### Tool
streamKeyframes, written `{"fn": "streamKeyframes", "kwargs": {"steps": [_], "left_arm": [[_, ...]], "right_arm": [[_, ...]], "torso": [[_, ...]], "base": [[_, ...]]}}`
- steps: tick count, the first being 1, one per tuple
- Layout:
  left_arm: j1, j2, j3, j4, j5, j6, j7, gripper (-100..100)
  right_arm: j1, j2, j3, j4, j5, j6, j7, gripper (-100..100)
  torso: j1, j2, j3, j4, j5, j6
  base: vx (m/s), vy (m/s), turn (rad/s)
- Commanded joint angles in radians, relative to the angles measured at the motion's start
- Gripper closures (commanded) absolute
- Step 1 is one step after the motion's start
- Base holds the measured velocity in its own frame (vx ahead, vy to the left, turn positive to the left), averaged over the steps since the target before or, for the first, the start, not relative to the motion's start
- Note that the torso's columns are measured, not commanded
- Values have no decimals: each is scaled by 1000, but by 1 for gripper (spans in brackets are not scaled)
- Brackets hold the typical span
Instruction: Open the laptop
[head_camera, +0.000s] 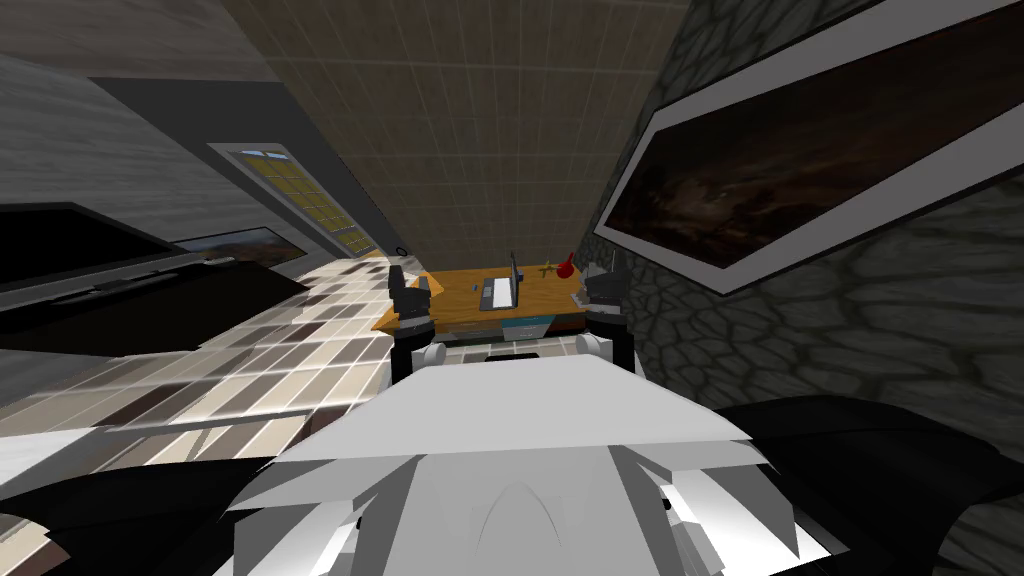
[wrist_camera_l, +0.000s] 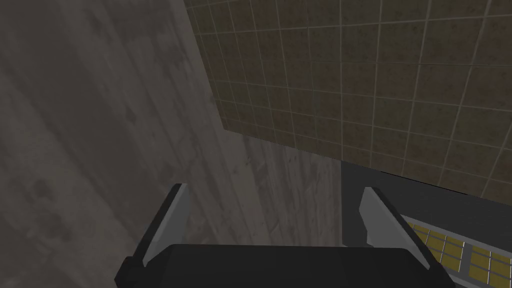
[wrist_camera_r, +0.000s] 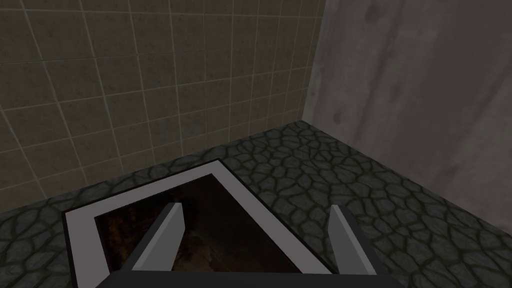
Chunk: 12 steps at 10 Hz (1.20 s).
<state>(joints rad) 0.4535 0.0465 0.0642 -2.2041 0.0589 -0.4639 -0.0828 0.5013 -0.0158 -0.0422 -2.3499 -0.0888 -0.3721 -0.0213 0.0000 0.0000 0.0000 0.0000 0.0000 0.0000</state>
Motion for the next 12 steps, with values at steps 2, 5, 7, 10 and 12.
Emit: {"fn": "streamKeyframes", "kwargs": {"steps": [2, 5, 7, 10, 12], "left_arm": [[0, 0, 0, 0, 0, 0, 0, 0], [0, 0, 0, 0, 0, 0, 0, 0], [0, 0, 0, 0, 0, 0, 0, 0], [-1, 32, 1, 9, -8, 9, -7, -100], [-3, 72, 3, 39, -34, 37, -27, -100]], "right_arm": [[0, 0, 0, 0, 0, 0, 0, 0], [0, 0, 0, 0, 0, 0, 0, 0], [0, 0, 0, 0, 0, 0, 0, 0], [0, 0, 0, 0, 0, 0, 0, 0], [0, 0, 0, 0, 0, 0, 0, 0]], "torso": [[0, 104, -209, 105, 0, 0], [0, 322, -644, 322, 0, 0], [0, 470, -939, 470, 0, 0], [0, 691, -1382, 691, 0, 0], [-4, 732, -1472, 733, -1, 0]], "base": [[0, 0, 0], [0, 0, 0], [0, 0, 0], [6, -14, -4], [48, -138, -20]]}}
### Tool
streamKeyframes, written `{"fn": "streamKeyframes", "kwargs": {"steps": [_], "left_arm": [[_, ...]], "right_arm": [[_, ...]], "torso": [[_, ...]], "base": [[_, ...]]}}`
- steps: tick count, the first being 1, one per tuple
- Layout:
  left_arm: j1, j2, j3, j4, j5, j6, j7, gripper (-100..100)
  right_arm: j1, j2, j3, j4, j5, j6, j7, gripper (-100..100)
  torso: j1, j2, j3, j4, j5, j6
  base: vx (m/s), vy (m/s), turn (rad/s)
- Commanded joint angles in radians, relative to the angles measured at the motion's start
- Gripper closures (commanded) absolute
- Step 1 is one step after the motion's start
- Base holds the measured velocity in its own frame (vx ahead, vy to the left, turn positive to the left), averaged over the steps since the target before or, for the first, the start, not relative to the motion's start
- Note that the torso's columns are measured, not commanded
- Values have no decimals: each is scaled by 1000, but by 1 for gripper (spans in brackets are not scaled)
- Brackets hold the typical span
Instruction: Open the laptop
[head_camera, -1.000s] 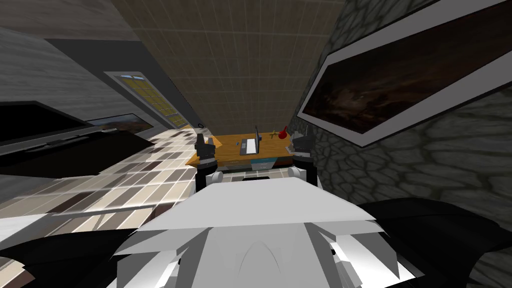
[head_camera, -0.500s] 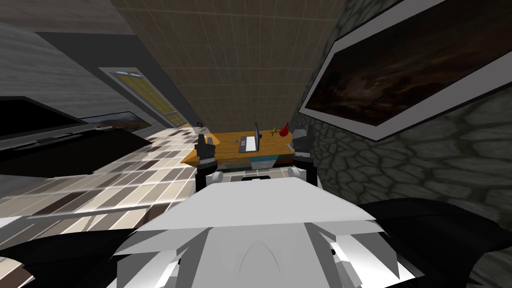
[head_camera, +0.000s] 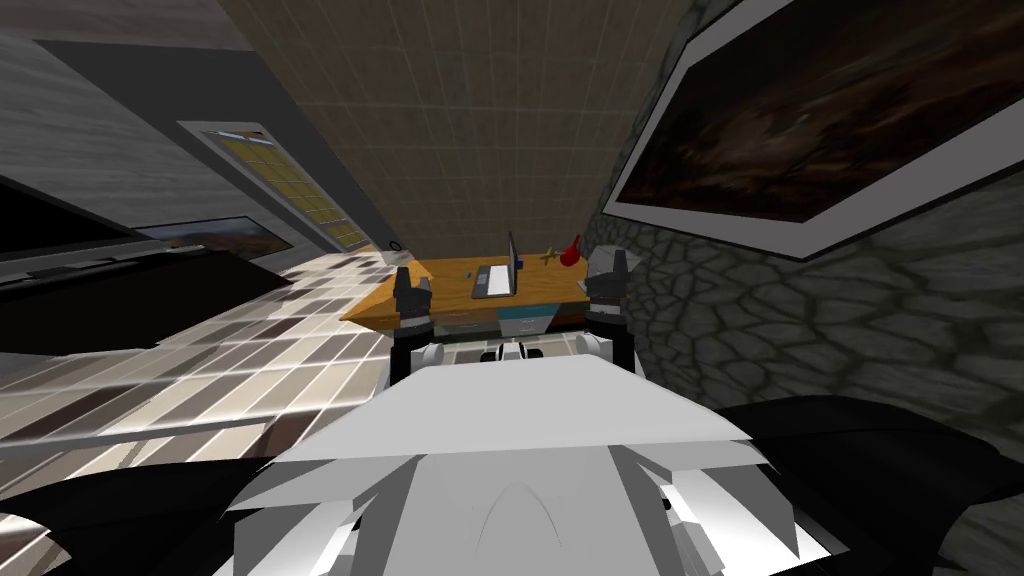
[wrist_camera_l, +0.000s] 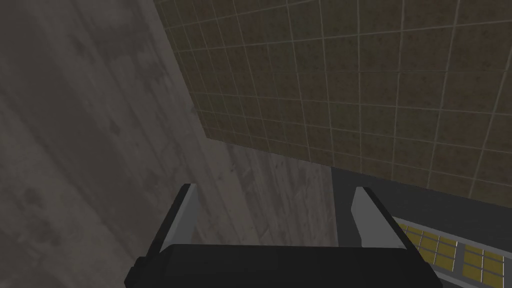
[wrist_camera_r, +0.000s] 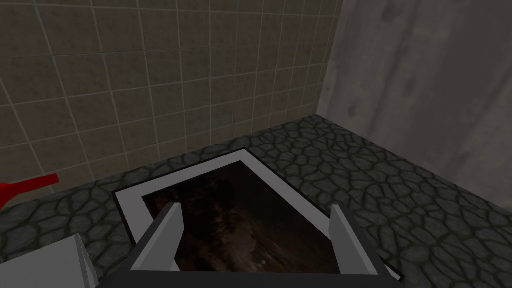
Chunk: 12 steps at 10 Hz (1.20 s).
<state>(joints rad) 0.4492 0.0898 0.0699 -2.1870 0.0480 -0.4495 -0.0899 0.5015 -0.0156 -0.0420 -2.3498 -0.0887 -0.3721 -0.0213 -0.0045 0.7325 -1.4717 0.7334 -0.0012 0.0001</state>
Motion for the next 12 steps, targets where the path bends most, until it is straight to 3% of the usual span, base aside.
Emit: {"fn": "streamKeyframes", "kwargs": {"steps": [1, 8, 12], "left_arm": [[0, 43, -2, 40, -39, 41, -33, -100], [-7, 122, 5, 152, -134, 147, -107, -100], [-12, 197, 10, 218, -189, 209, -151, -100]], "right_arm": [[0, 0, 0, 0, 0, 0, 0, 0], [0, 0, 0, 0, 0, 0, 0, 0], [0, 0, 0, 0, 0, 0, 0, 0]], "torso": [[-2, 2, -5, 3, -1, 0], [4, 6, -4, 5, 1, 0], [4, 8, -3, 5, 1, 0]], "base": [[48, -181, -19], [72, -204, -20], [56, -177, -20]]}}
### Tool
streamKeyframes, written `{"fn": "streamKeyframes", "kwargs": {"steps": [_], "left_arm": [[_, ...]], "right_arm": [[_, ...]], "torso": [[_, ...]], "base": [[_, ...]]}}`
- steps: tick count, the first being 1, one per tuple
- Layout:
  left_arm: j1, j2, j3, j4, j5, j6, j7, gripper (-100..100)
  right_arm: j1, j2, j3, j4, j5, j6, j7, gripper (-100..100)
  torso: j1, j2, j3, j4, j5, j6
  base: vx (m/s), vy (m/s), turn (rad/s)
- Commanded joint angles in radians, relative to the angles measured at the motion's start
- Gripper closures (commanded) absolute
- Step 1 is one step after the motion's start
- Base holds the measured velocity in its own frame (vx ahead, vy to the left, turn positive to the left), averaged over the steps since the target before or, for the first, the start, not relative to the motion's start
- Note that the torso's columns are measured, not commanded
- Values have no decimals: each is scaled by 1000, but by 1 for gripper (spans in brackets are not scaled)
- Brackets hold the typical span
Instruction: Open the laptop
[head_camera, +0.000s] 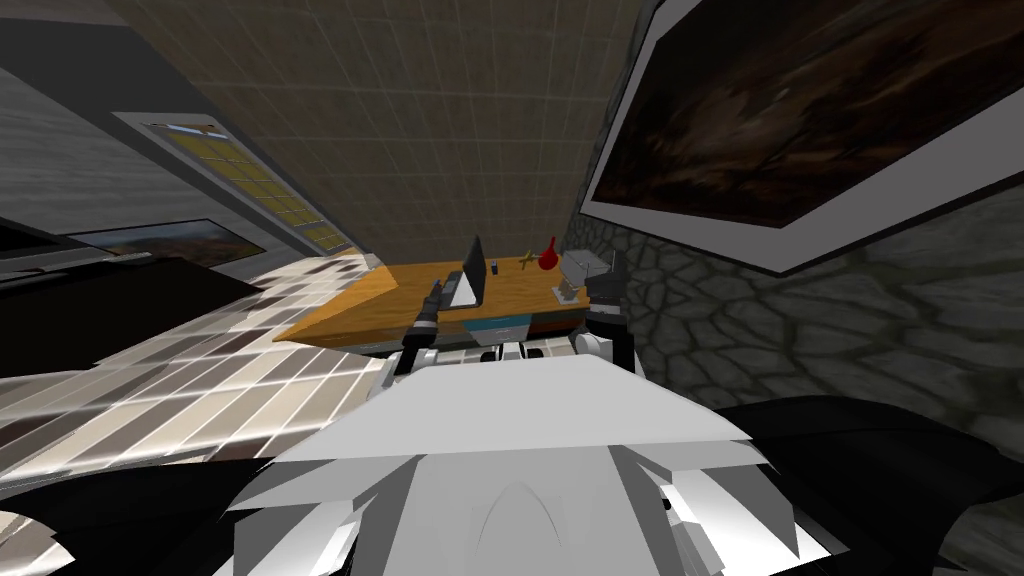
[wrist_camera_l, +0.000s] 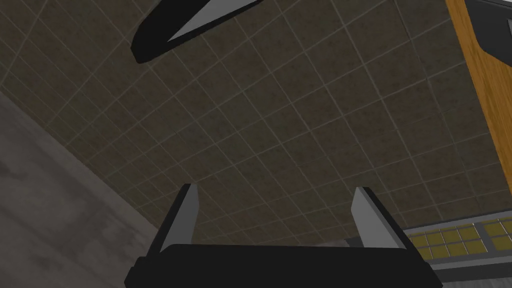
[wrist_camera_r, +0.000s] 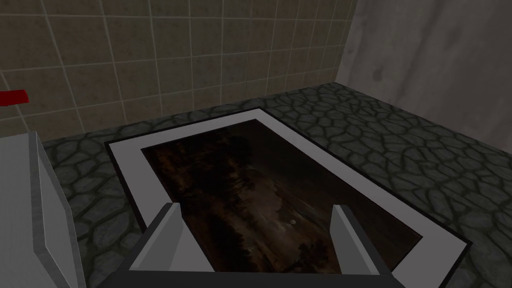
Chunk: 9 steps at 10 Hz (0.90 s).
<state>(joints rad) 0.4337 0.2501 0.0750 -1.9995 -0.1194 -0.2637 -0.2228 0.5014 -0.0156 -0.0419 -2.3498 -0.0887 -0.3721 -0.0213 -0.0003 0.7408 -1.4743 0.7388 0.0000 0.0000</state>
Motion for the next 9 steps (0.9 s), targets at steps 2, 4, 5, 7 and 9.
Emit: {"fn": "streamKeyframes", "kwargs": {"steps": [2, 4, 5, 7, 9], "left_arm": [[1, 66, 6, 62, -48, 52, -39, -100], [-1, 96, 8, 96, -76, 83, -61, -100], [-3, 118, 10, 119, -94, 104, -75, -100], [-6, 153, 12, 154, -122, 136, -98, -100], [-4, 159, 18, 123, -111, 153, -87, -100]], "right_arm": [[0, 0, 0, 0, 0, 0, 0, 0], [0, 0, 0, 0, 0, 0, 0, 0], [0, 0, 0, 0, 0, 0, 0, 0], [0, 0, 0, 0, 0, 0, 0, 0], [0, 0, 0, 0, 0, 0, 0, 0]], "torso": [[1, -4, -2, -1, 0, 0], [-3, -5, -3, -2, -1, 0], [0, -2, -1, -1, 0, 0], [-1, -3, -2, -1, 0, 0], [7, 0, 0, 0, 2, 0]], "base": [[79, -173, -19], [82, -217, -19], [77, -186, -26], [83, -228, -23], [61, -65, -22]]}}
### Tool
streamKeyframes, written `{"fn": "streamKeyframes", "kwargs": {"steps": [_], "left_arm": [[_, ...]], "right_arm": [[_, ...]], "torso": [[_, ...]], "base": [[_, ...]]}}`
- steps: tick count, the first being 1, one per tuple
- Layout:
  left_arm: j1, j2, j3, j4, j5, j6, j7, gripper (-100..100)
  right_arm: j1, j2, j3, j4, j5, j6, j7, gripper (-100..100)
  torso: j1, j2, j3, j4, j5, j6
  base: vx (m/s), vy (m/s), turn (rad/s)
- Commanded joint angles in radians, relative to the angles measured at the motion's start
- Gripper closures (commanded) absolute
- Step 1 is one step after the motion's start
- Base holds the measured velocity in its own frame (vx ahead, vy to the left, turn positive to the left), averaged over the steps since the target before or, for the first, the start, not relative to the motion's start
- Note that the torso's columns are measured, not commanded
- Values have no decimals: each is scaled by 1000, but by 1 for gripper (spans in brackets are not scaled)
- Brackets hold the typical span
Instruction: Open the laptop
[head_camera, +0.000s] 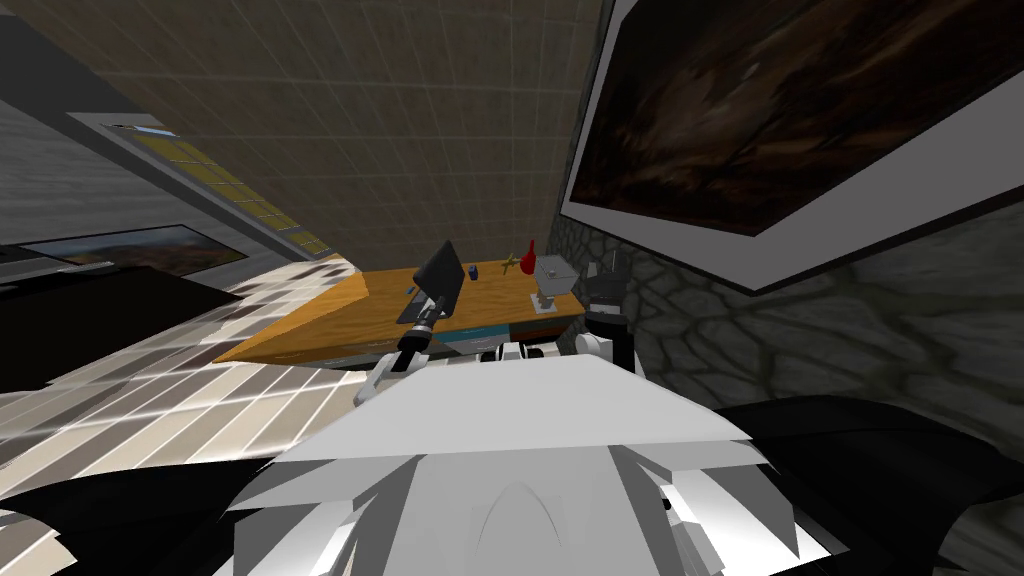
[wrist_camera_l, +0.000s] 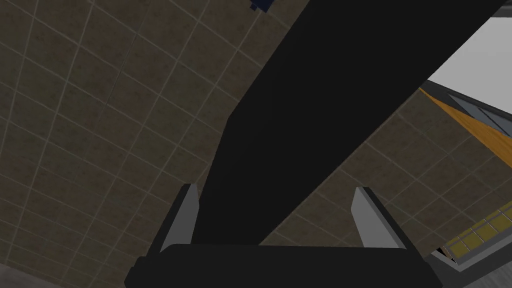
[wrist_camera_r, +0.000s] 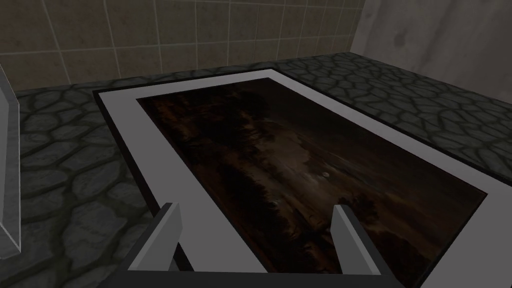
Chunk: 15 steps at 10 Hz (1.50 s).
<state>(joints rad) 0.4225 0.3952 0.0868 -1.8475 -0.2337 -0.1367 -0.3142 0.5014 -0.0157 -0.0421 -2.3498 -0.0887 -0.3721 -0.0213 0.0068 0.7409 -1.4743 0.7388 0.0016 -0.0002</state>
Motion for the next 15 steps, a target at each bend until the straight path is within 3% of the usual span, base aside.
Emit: {"fn": "streamKeyframes", "kwargs": {"steps": [1, 2, 3, 11, 12, 13, 15], "left_arm": [[2, 8, 3, -12, 2, 9, 2, -100], [2, 9, 4, -14, 3, 13, 3, 100], [-10, -3, -2, -11, 33, 21, 36, 100], [-62, -49, -26, -3, 156, 53, 169, 100], [-58, -45, -25, -1, 146, 48, 156, 100], [-75, -72, -32, 27, 174, 36, 188, 100], [-91, -98, -40, 54, 200, 22, 216, 100]], "right_arm": [[0, 0, 0, 0, 0, 0, 0, 0], [0, 0, 0, 0, 0, 0, 0, 0], [0, 0, 0, 0, 0, 0, 0, 0], [0, 0, 0, 0, 0, 0, 0, 0], [0, 0, 0, 0, 0, 0, 0, 0], [0, 0, 0, 0, 0, 0, 0, 0], [0, 0, 0, 0, 0, 0, 0, 0]], "torso": [[0, -4, -2, -1, 1, 0], [-2, -3, -2, -1, 0, 0], [-5, 0, 0, 0, -1, 0], [-6, -4, -2, -1, -1, 0], [-6, -2, -1, 0, -1, 0], [-10, -2, -1, 0, -2, 0], [-5, -1, 0, 0, -1, 1]], "base": [[61, -21, -10], [9, -3, 4], [-21, 65, -8], [-34, 91, -11], [-13, 43, -5], [-26, 81, 6], [-33, 119, -13]]}}
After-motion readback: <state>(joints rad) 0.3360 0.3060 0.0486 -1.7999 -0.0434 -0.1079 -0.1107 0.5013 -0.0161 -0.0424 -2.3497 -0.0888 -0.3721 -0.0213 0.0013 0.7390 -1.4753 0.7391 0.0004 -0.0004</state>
